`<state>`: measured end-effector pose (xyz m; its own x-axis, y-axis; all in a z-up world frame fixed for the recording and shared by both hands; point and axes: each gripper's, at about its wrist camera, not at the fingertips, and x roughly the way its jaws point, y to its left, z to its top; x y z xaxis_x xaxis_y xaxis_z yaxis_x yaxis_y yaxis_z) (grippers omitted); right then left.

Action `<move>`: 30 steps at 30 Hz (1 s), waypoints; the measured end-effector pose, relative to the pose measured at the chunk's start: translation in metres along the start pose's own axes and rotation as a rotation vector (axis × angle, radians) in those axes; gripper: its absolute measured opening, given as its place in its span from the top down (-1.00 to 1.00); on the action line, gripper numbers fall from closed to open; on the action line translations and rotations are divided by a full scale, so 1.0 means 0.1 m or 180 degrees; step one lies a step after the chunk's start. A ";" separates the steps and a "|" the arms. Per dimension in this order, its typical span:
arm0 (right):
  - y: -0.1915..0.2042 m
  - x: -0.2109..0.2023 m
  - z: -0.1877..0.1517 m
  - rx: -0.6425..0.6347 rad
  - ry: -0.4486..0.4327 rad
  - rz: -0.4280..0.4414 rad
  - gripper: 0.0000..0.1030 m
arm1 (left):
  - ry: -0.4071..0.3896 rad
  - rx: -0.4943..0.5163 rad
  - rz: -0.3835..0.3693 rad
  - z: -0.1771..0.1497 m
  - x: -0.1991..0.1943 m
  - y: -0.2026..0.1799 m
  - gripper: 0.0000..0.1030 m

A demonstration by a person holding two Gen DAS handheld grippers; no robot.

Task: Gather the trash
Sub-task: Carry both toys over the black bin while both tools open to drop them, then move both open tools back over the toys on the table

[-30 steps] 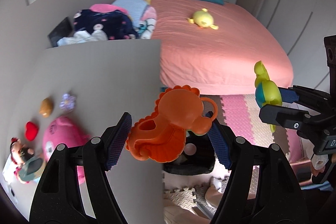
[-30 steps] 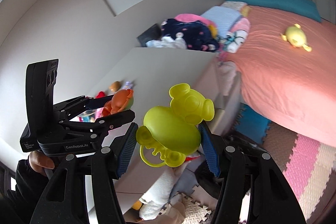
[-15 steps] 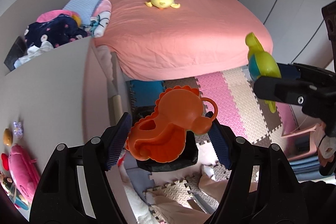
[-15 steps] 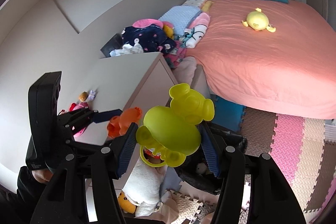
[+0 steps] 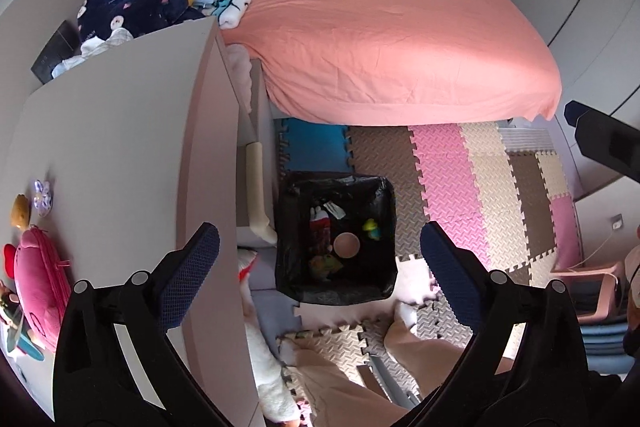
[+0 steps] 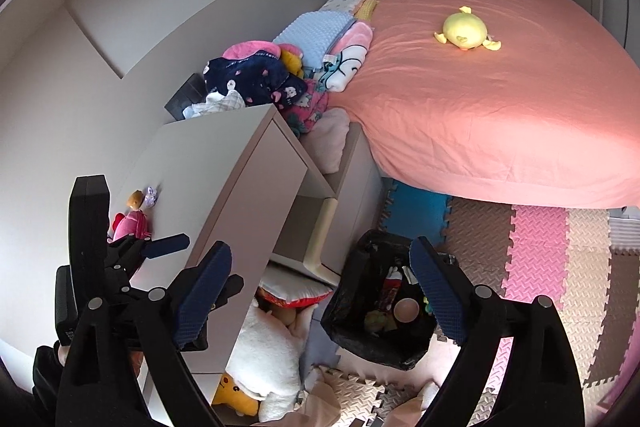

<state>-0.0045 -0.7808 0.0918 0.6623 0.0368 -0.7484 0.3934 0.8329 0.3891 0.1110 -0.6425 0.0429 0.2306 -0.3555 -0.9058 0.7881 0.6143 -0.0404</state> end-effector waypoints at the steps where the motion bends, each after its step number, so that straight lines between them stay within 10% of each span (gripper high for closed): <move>1: 0.03 0.01 -0.01 -0.0003 0.0009 0.0002 -0.76 | -0.0006 -0.0009 0.0004 0.00 0.00 0.01 -0.88; 16: 0.43 0.13 0.03 -0.0262 0.0103 0.0185 -0.76 | -0.0085 -0.0287 0.0063 -0.19 -0.18 0.39 -0.88; 30: 1.33 0.55 0.01 -0.0725 0.0353 0.0644 -0.76 | -0.0286 -0.1093 0.0687 -0.94 -0.77 1.41 -0.88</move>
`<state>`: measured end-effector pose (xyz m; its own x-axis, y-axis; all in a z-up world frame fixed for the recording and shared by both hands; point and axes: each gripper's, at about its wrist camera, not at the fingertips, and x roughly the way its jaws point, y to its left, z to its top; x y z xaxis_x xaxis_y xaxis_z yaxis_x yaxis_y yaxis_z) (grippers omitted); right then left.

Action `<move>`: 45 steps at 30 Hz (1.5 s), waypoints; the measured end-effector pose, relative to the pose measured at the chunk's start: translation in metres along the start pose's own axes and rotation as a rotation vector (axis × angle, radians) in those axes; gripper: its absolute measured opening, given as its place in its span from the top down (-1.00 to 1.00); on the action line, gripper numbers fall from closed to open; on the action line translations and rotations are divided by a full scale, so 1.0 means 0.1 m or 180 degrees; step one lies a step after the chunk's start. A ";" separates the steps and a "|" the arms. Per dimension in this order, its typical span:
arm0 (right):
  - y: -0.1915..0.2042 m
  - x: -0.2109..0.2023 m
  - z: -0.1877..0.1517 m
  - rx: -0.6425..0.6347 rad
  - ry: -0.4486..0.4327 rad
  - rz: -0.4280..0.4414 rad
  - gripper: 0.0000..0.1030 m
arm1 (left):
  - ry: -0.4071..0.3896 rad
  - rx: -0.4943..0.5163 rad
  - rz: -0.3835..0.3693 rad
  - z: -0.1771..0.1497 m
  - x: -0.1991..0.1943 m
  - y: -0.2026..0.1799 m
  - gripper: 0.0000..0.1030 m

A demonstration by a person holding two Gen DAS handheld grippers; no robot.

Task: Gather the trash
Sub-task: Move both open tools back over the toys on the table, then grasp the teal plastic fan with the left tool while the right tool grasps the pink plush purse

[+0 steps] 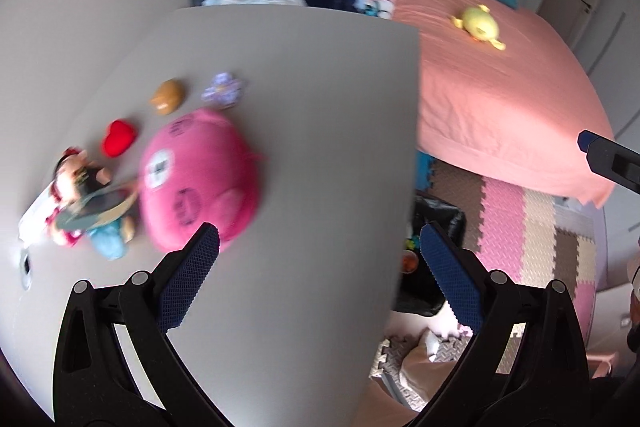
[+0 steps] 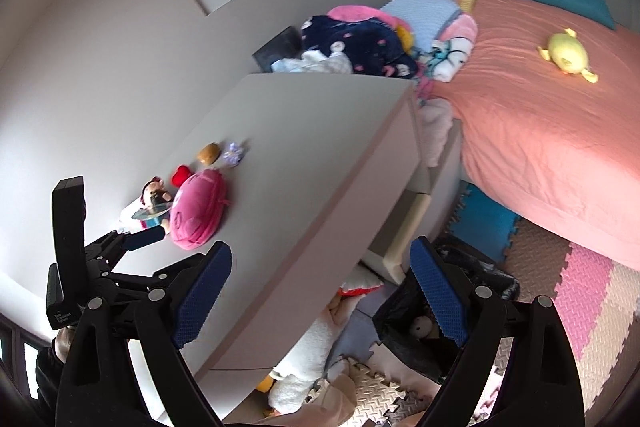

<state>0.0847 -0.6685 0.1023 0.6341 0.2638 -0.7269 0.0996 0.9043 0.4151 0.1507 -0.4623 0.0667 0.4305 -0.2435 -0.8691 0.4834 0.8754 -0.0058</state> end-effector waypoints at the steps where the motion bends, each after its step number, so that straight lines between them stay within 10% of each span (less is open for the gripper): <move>1: 0.04 0.04 0.01 -0.0029 0.0022 0.0023 -0.76 | -0.0001 -0.0056 0.0051 -0.04 -0.03 0.10 -0.88; 20: 1.04 1.01 0.16 -0.0463 0.0443 0.0530 -0.76 | -0.0220 -0.1298 0.0468 -0.46 -0.03 1.58 -0.88; 39: 1.33 1.78 0.32 -0.0414 0.0656 0.0497 -0.76 | -0.0316 -0.1116 0.0450 -0.32 0.46 1.85 -0.67; 45: 1.48 2.08 0.36 -0.0402 0.0676 0.0550 -0.76 | -0.0406 -0.1019 0.0351 -0.27 0.52 1.89 0.00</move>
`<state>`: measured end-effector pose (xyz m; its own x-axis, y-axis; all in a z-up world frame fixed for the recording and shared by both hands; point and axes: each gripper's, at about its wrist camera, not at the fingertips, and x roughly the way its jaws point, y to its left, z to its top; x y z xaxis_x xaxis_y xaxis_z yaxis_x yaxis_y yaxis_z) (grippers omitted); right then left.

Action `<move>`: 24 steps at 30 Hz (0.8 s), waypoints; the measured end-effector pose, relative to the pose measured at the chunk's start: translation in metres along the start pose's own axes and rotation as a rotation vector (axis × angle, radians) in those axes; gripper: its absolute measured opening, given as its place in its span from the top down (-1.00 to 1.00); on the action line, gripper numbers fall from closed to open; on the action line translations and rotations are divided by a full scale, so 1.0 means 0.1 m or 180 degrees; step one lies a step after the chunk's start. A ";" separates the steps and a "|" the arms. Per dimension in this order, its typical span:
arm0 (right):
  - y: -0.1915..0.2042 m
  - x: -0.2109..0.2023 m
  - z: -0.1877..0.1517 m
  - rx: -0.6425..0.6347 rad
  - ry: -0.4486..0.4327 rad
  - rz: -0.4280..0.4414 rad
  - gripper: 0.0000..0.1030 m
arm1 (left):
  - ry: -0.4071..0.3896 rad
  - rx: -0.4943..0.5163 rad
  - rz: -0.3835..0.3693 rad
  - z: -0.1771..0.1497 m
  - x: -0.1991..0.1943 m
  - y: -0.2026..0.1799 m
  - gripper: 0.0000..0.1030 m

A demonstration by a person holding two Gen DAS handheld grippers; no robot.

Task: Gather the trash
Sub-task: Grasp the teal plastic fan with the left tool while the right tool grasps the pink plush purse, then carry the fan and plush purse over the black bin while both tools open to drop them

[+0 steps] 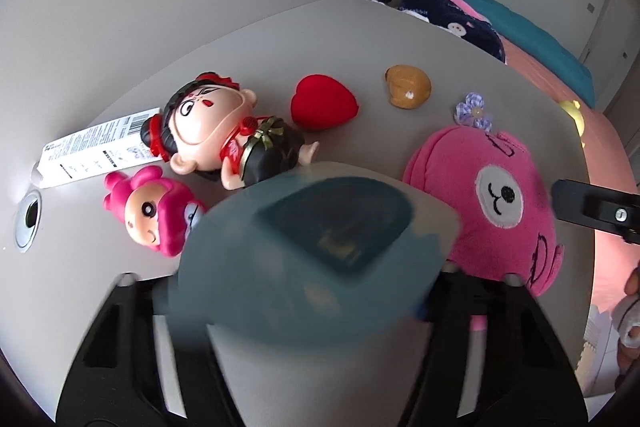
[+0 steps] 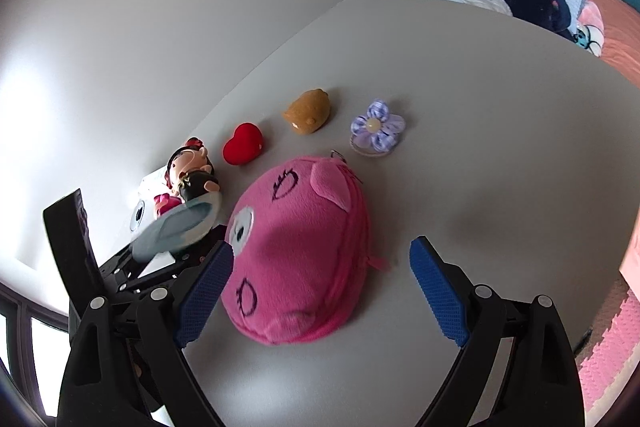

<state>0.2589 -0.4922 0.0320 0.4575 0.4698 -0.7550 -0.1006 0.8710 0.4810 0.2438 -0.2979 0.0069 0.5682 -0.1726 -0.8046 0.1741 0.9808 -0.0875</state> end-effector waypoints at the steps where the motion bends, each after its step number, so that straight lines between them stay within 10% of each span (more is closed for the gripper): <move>1: 0.01 0.06 0.02 0.0015 0.0004 0.0025 -0.76 | 0.0012 0.0010 0.0012 -0.01 0.01 0.01 0.11; 11: 0.08 0.37 0.12 -0.0026 -0.0007 0.0100 -0.67 | -0.0013 -0.0104 -0.0045 -0.01 -0.01 0.18 0.12; 24: 0.21 0.19 0.11 -0.0195 -0.0115 0.0238 -0.09 | -0.0078 -0.0051 -0.0078 0.03 -0.17 0.18 0.12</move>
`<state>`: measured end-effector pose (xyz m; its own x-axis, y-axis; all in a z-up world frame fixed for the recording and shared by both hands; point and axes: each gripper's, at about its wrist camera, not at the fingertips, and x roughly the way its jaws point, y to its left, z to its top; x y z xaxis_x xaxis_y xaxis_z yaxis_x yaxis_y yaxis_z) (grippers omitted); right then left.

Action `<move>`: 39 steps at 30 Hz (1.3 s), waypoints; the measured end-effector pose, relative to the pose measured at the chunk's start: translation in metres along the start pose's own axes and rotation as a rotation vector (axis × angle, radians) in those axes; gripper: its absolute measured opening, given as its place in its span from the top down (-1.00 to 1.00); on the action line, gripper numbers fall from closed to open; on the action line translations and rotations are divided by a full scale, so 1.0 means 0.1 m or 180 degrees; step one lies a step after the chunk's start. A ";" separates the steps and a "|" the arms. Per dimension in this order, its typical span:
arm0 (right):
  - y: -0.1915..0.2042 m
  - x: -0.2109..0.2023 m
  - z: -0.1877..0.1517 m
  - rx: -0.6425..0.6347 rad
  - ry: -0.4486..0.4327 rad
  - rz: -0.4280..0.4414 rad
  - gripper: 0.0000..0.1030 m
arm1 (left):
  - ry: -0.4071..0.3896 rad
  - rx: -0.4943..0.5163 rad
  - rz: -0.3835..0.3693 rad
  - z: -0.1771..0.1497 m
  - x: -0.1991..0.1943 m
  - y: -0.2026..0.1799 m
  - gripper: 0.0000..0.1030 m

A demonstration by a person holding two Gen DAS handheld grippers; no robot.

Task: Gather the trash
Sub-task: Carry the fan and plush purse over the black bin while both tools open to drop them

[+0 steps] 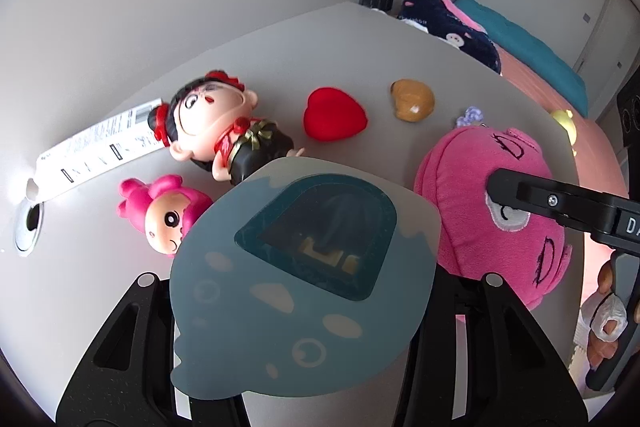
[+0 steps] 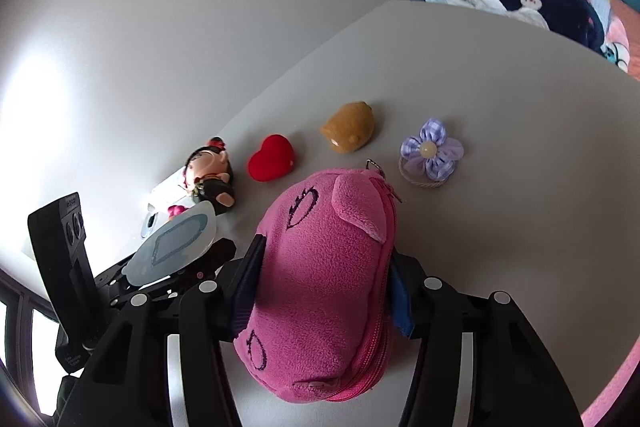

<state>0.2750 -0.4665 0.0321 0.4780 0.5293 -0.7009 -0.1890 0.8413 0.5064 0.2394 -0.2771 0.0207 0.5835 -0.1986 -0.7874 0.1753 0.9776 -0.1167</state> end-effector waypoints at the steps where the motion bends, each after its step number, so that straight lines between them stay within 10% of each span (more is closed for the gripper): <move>1: 0.01 -0.05 0.00 -0.0007 -0.0019 0.0005 -0.09 | -0.0022 0.0006 0.0004 0.01 -0.04 -0.02 0.12; 18: -0.22 -1.51 -0.24 0.0020 -0.0631 -0.0308 -0.16 | -0.0231 0.0443 -0.0349 0.08 -0.74 -0.99 0.12; 39: -1.38 -2.92 -1.35 0.0764 -0.0944 -0.1009 -0.20 | 0.0197 0.1492 -0.1151 -0.40 -0.62 -2.98 0.11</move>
<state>0.0455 -0.7218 0.0989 0.7101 0.1683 -0.6837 0.1912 0.8884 0.4173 0.1196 -0.5532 0.0802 0.3768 -0.4950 -0.7829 0.6940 0.7107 -0.1153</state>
